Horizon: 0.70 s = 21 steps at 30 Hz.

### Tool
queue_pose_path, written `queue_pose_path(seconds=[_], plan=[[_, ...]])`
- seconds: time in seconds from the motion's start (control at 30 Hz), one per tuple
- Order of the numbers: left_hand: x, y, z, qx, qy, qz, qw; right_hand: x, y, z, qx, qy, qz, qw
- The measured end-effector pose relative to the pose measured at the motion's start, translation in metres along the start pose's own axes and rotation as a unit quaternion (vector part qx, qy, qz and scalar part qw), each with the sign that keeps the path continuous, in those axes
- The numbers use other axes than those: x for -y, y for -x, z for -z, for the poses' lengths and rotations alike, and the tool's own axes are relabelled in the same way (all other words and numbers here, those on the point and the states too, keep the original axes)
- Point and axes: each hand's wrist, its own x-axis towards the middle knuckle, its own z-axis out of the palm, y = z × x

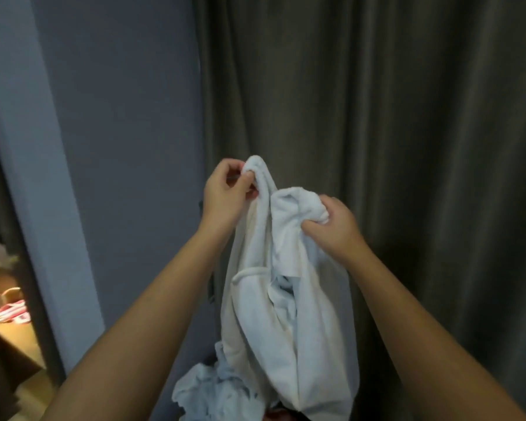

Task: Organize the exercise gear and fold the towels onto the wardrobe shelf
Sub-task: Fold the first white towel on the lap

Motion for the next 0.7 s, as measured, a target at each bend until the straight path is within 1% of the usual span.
queue_pose_path(seconds=[0.13, 0.23, 0.33, 0.47, 0.57, 0.7], plan=[[-0.029, 0.015, 0.041, -0.029, 0.042, 0.009, 0.999, 0.040, 0.008, -0.014, 0.040, -0.091, 0.013, 0.995], [-0.041, 0.031, 0.073, -0.041, 0.035, 0.008, 0.999, 0.063, 0.020, -0.032, 0.085, -0.140, 0.016, 0.986], [-0.041, 0.051, 0.107, -0.060, 0.022, 0.031, 0.997, 0.075, 0.038, -0.060, 0.142, -0.175, 0.001, 0.974], [-0.025, 0.090, 0.153, -0.110, -0.017, 0.081, 0.990, 0.072, 0.072, -0.112, 0.210, -0.217, -0.045, 0.952], [-0.004, 0.123, 0.194, -0.153, -0.051, 0.128, 0.979, 0.064, 0.106, -0.159, 0.263, -0.238, -0.081, 0.931], [0.027, 0.159, 0.256, -0.166, -0.110, 0.180, 0.963, 0.066, 0.151, -0.225, 0.318, -0.271, -0.135, 0.899]])
